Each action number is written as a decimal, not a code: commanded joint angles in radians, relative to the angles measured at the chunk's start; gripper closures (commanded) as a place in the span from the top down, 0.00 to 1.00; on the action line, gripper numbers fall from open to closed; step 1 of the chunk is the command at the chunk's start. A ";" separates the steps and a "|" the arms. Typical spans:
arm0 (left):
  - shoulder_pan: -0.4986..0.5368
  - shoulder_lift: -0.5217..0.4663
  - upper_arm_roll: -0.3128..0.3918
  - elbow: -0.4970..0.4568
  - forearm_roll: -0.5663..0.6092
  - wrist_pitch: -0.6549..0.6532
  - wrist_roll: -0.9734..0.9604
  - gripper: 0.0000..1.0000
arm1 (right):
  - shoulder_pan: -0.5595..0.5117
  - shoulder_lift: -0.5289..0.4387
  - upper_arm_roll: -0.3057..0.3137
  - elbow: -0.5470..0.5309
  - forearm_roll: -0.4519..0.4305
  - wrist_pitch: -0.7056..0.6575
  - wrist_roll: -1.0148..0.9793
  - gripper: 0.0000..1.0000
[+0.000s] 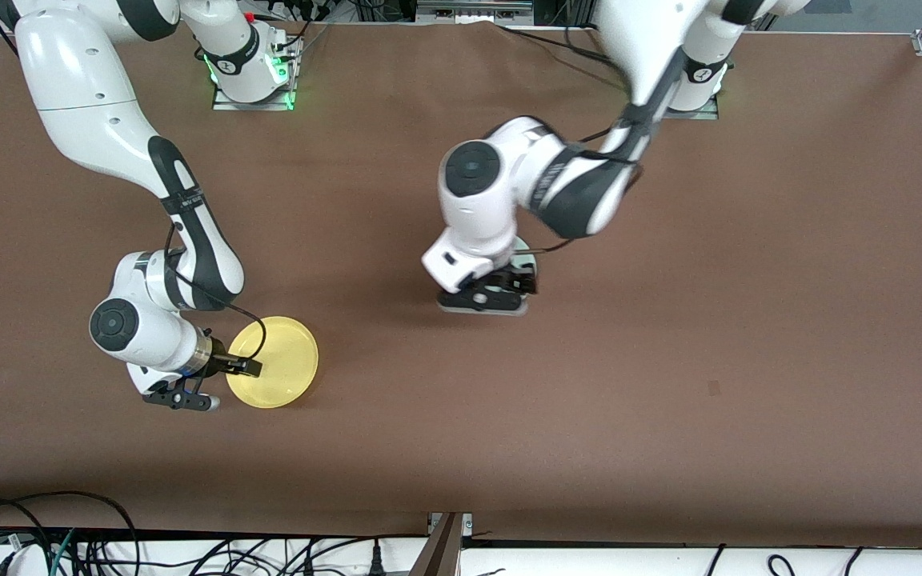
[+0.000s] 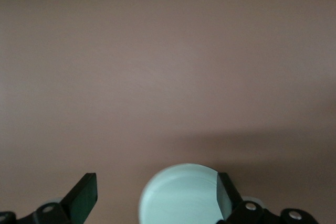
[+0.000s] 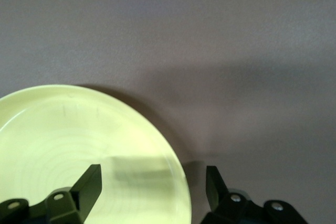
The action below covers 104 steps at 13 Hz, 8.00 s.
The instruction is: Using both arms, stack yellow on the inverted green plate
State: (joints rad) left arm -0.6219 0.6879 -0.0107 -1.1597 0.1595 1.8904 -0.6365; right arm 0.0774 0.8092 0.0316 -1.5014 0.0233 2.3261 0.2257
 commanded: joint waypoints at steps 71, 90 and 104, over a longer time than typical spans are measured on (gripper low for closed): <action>0.631 -0.700 -0.141 -0.474 -0.057 -0.252 0.595 1.00 | 0.372 -0.186 0.346 -0.258 0.047 0.114 0.891 0.00; 0.627 -0.662 -0.178 -0.472 -0.060 -0.251 0.589 1.00 | 0.357 -0.263 0.081 0.013 0.047 -0.295 0.859 1.00; 0.631 -0.640 -0.186 -0.474 -0.048 -0.220 0.597 1.00 | 0.208 -0.622 -0.196 -0.089 0.049 -0.582 0.315 1.00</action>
State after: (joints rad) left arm 0.0038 0.0559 -0.1857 -1.6308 0.0838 1.6723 -0.0533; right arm 0.3534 0.3193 -0.2109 -1.4754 0.0733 1.7913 0.6409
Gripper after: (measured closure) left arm 0.000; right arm 0.000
